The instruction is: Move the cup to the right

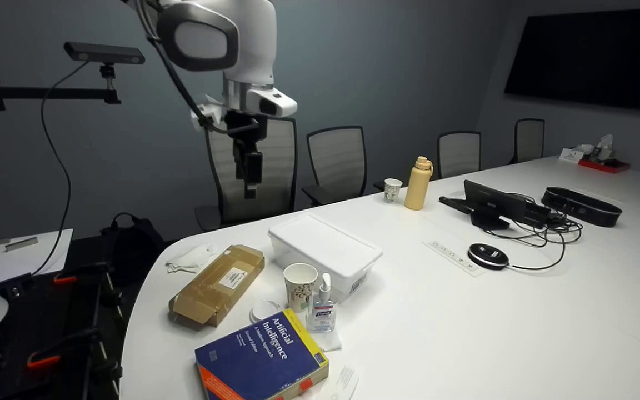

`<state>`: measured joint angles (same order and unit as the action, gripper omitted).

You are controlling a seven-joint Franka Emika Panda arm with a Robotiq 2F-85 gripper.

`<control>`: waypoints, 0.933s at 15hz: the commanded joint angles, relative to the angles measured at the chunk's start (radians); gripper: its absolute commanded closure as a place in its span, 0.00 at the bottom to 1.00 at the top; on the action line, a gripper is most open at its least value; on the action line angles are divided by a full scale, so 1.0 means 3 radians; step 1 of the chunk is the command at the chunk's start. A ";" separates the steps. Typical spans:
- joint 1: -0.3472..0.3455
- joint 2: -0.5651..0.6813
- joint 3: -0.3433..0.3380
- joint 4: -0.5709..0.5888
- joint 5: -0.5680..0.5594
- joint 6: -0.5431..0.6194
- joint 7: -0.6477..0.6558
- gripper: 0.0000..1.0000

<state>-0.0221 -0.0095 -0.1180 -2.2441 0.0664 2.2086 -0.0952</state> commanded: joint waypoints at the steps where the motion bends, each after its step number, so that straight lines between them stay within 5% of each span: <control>1: -0.0059 0.0628 0.0081 0.0462 -0.0044 0.0233 -0.0083 0.00; 14: -0.0415 0.1920 0.0392 0.1422 0.0153 0.0610 -0.0526 0.00</control>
<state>-0.1162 0.4979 -0.0372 -1.8893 0.0875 2.3886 -0.2025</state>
